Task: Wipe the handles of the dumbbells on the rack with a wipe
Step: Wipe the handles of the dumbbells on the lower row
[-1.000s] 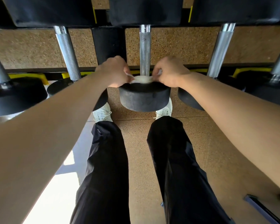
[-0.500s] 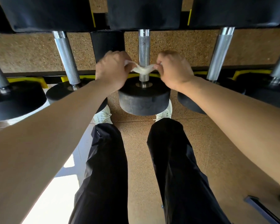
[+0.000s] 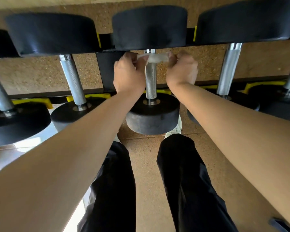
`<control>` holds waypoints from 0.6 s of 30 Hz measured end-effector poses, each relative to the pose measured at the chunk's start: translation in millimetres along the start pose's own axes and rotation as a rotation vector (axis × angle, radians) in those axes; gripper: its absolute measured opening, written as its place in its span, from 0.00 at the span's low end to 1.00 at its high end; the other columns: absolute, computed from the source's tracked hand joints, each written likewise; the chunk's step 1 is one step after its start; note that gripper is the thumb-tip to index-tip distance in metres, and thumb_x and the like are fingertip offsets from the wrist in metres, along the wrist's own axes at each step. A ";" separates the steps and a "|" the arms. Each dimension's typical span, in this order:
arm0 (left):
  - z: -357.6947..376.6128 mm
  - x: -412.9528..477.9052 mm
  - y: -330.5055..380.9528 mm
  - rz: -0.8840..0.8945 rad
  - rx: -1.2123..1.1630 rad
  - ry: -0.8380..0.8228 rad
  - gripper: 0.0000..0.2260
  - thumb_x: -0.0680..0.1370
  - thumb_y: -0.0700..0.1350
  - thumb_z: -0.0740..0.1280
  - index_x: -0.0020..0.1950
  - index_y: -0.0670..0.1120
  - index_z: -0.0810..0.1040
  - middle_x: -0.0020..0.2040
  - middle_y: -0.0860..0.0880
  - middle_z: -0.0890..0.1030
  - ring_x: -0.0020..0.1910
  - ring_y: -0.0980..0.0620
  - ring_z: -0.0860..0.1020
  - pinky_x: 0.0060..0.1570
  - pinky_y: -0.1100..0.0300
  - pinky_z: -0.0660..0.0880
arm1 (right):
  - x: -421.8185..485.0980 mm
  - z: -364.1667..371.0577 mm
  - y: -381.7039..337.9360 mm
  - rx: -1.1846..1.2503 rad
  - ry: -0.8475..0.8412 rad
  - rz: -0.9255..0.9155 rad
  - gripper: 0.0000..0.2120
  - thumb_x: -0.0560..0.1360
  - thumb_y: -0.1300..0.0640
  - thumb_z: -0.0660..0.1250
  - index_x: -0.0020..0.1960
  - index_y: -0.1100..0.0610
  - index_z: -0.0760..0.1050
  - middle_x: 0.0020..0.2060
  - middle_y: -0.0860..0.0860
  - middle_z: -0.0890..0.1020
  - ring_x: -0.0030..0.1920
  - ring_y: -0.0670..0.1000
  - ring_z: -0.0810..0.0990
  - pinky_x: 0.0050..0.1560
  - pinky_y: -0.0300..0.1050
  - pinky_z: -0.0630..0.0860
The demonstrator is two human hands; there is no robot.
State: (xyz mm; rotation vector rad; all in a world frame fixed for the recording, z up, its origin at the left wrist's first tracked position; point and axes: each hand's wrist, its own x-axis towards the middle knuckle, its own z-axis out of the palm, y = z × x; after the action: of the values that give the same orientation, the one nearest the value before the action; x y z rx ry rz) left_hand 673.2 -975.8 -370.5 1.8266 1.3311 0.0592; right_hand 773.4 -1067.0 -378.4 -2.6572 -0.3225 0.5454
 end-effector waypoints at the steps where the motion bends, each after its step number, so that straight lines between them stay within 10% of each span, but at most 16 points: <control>1: 1.0 2.8 -0.4 -0.054 -0.051 0.020 0.14 0.81 0.57 0.63 0.54 0.47 0.80 0.45 0.52 0.81 0.50 0.47 0.79 0.44 0.51 0.78 | 0.3 1.4 -7.1 0.069 -0.010 0.034 0.14 0.83 0.48 0.60 0.48 0.56 0.77 0.41 0.48 0.78 0.42 0.47 0.78 0.41 0.40 0.73; 7: 9.9 23.1 7.7 -0.372 -0.274 0.053 0.09 0.83 0.46 0.63 0.52 0.44 0.80 0.38 0.53 0.76 0.33 0.58 0.70 0.37 0.61 0.68 | 1.4 3.5 -14.1 0.328 -0.178 0.051 0.17 0.81 0.48 0.64 0.36 0.54 0.73 0.35 0.44 0.77 0.37 0.43 0.78 0.35 0.32 0.71; 12: 6.9 9.9 12.4 -0.243 -0.339 -0.056 0.08 0.83 0.46 0.63 0.46 0.47 0.77 0.36 0.53 0.75 0.32 0.58 0.70 0.32 0.67 0.68 | 22.2 -1.0 -6.7 0.208 -0.154 0.123 0.12 0.81 0.49 0.65 0.50 0.58 0.79 0.45 0.49 0.79 0.45 0.47 0.80 0.42 0.38 0.78; 18: -6.4 22.2 -11.8 -0.282 -0.124 -0.075 0.11 0.84 0.50 0.62 0.55 0.47 0.83 0.43 0.50 0.81 0.33 0.56 0.73 0.30 0.63 0.67 | 7.3 0.8 -11.9 0.268 -0.293 0.022 0.13 0.82 0.48 0.64 0.42 0.53 0.74 0.38 0.46 0.77 0.37 0.41 0.75 0.32 0.31 0.67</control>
State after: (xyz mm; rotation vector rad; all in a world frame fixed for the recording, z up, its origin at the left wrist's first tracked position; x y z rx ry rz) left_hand 670.6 -953.4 -383.4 1.5099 1.4851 -0.0746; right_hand 778.0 -1053.9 -376.3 -2.3261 -0.2815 0.9204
